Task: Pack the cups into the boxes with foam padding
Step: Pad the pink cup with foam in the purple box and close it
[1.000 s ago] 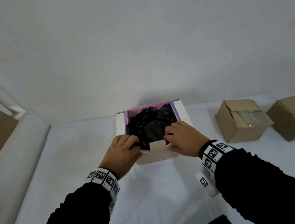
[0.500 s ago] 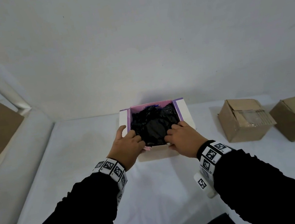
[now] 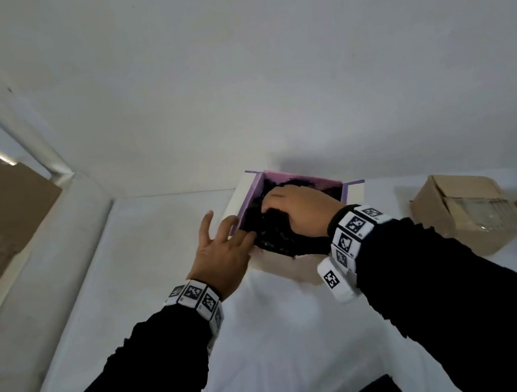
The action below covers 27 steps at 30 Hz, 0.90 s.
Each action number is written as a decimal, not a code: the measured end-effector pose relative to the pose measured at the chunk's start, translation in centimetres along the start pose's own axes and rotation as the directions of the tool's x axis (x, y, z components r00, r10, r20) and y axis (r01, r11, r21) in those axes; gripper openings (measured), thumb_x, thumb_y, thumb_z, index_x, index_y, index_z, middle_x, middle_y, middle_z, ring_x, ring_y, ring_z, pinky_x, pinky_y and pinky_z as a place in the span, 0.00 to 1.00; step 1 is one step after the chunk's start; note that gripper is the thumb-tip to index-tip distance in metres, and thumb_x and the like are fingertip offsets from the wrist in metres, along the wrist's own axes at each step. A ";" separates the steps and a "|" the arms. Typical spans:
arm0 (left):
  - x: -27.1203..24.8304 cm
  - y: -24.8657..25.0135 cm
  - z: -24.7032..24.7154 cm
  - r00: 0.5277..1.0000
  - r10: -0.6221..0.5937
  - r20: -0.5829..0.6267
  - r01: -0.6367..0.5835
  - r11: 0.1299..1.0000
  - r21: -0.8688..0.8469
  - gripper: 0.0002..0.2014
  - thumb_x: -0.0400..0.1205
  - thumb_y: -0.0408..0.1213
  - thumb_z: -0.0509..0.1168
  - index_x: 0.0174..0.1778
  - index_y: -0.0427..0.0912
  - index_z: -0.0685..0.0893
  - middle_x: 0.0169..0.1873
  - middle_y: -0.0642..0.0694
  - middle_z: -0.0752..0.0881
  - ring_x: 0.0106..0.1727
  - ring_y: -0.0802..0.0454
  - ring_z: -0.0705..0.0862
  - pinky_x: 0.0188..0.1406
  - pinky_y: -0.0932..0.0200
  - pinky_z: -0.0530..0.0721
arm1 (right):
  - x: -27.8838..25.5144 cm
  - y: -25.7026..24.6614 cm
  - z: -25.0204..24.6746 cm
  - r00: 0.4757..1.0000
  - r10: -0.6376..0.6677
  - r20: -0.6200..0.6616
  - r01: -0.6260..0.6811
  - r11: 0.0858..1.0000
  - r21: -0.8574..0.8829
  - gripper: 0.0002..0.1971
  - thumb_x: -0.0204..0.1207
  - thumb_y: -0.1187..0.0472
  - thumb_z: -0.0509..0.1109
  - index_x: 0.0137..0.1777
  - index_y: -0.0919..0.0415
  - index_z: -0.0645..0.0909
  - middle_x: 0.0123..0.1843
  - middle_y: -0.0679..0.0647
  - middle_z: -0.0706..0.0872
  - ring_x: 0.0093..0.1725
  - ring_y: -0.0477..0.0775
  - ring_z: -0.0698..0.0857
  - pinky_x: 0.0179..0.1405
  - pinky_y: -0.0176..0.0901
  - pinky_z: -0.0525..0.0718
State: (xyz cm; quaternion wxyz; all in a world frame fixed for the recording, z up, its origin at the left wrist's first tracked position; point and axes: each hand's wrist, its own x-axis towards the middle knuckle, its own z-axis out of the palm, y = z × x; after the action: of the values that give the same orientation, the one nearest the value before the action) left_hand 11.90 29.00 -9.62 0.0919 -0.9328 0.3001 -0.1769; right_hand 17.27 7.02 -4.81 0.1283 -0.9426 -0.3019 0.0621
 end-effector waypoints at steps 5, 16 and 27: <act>0.3 0.0 -0.2 0.998 -0.060 -0.010 0.059 0.996 -0.061 0.04 0.72 0.44 0.69 0.40 0.49 0.84 0.43 0.54 0.86 0.69 0.42 0.76 0.76 0.26 0.51 | 2.0 0.0 2.5 0.995 -0.092 0.045 0.099 0.977 -0.191 0.20 0.82 0.50 0.60 0.74 0.43 0.72 0.73 0.46 0.77 0.70 0.52 0.76 0.63 0.55 0.76; 1.5 -0.8 0.2 0.991 0.132 -0.027 -0.135 0.977 -0.162 0.11 0.78 0.47 0.60 0.31 0.53 0.82 0.31 0.58 0.86 0.73 0.46 0.74 0.78 0.28 0.45 | 2.1 0.7 4.1 0.988 -0.091 0.125 0.129 0.933 -0.335 0.17 0.83 0.52 0.57 0.69 0.47 0.78 0.68 0.50 0.78 0.69 0.55 0.74 0.70 0.55 0.67; 1.1 0.2 0.5 0.954 0.295 -0.062 -0.301 0.920 -0.253 0.07 0.77 0.41 0.64 0.34 0.49 0.85 0.28 0.53 0.86 0.36 0.49 0.82 0.72 0.49 0.67 | 1.8 1.8 3.4 0.982 0.097 0.161 -0.051 0.962 -0.267 0.37 0.67 0.48 0.71 0.76 0.55 0.65 0.71 0.58 0.76 0.68 0.61 0.76 0.67 0.52 0.72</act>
State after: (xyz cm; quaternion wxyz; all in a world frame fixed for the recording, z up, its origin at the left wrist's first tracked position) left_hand 12.88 28.21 -9.85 -0.0086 -0.8782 0.4600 -0.1307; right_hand 19.08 7.35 -8.62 -0.0262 -0.9530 -0.2820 0.1079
